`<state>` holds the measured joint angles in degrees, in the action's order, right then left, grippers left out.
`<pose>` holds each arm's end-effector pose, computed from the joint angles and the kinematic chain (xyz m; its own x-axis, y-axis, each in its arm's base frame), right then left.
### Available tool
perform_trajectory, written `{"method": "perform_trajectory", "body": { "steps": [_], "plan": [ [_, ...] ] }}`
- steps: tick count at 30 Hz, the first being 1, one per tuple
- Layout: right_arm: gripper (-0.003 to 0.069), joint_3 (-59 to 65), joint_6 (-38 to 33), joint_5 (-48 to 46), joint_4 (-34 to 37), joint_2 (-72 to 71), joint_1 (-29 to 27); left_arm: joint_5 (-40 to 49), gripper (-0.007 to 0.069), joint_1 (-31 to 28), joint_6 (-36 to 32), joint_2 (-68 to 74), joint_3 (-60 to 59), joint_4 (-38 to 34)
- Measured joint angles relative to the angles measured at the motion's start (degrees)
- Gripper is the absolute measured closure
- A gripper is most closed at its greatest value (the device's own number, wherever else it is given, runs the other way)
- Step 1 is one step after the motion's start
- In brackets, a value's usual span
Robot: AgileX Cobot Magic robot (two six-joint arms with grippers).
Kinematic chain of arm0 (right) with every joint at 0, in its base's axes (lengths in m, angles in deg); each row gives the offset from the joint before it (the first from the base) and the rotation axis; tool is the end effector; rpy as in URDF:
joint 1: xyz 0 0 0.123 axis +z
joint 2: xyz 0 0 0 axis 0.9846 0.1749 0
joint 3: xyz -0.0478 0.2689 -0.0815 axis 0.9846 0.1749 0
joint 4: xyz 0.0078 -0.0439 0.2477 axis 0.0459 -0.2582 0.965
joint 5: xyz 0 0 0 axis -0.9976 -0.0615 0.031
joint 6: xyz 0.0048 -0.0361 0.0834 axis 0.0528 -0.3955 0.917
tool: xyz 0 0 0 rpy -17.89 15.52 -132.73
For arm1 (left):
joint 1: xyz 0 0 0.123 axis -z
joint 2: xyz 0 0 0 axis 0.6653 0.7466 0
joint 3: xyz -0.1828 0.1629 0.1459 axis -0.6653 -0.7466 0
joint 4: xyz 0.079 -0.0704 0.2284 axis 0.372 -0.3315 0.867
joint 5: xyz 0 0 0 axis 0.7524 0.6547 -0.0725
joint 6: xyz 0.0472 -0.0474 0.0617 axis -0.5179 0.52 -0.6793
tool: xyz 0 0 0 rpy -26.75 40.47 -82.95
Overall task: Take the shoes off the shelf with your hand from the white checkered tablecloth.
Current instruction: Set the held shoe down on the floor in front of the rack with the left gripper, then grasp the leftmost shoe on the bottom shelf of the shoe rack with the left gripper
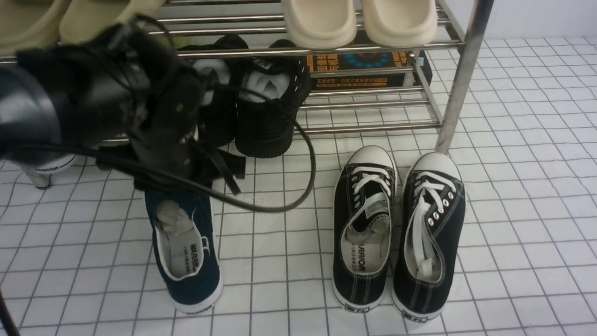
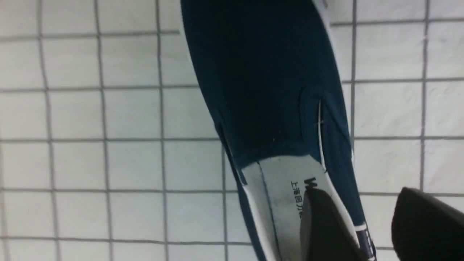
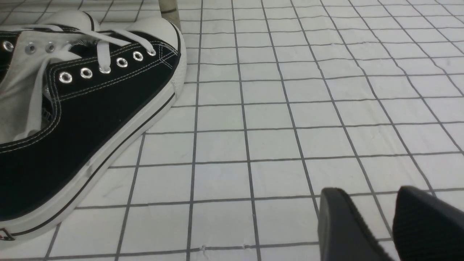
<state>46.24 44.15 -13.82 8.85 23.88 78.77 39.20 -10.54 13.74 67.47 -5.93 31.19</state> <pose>0.0521 0.0001 0.1739 -0.2996 0.0520 -0.9526 0.0210 0.9986 0.0479 0.2912 -0.1416 0.2892 -0.8792 0.1022 -0.4653 0.0468 0.9905 0.1292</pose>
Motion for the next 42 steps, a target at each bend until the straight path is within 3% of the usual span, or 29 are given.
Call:
{"method": "perform_trajectory", "body": {
  "steps": [4, 6, 8, 14, 18, 21, 25, 30, 35, 39, 42],
  "plan": [
    [0.0420, 0.00, 0.00, 0.00, 0.00, 0.00, 0.00, 3.86, 0.0484, -2.07, -5.02, -2.55, 4.50, 0.80],
    [0.0420, 0.00, 0.00, 0.00, 0.00, 0.00, 0.00, 5.70, 0.0575, -5.84, -7.31, -3.46, 5.35, 0.93],
    [0.0420, 0.00, 0.00, 0.00, 0.00, 0.00, 0.00, 8.57, 0.0606, -10.78, -10.18, -3.76, 5.64, 0.66],
    [0.0420, 0.00, 0.00, 0.00, 0.00, 0.00, 0.00, 11.58, 0.0610, -32.76, -20.85, -3.76, 5.64, -9.37],
    [0.0420, 0.00, 0.00, 0.00, 0.00, 0.00, 0.00, 5.96, 0.0609, -46.15, -22.44, -3.49, 5.64, -21.09],
    [0.0420, 0.00, 0.00, 0.00, 0.00, 0.00, 0.00, 1.73, 0.0606, -51.54, -22.48, -3.49, 5.64, -28.51],
    [0.0420, 0.00, 0.00, 0.00, 0.00, 0.00, 0.00, -5.36, 0.0589, -52.85, -22.22, -3.49, 5.64, -34.48],
    [0.0420, 0.00, 0.06, 0.00, 0.00, 0.00, 0.00, -9.29, 0.0513, -51.23, -20.37, -3.07, 5.64, -36.24],
    [0.0420, 0.00, 0.06, 0.00, 0.00, 0.00, 0.00, -11.52, 0.0330, -50.78, -16.37, 0.85, 5.64, -37.33],
    [0.0420, 0.00, 0.25, 0.00, 0.00, 0.00, 0.00, -12.35, 0.0231, -50.78, -15.97, 4.97, 5.64, -37.85],
    [0.0420, 0.00, 0.25, 0.00, 0.00, 0.00, 0.00, -13.41, 0.0203, -50.78, -15.97, 7.17, 5.64, -38.79]
  ]
}}
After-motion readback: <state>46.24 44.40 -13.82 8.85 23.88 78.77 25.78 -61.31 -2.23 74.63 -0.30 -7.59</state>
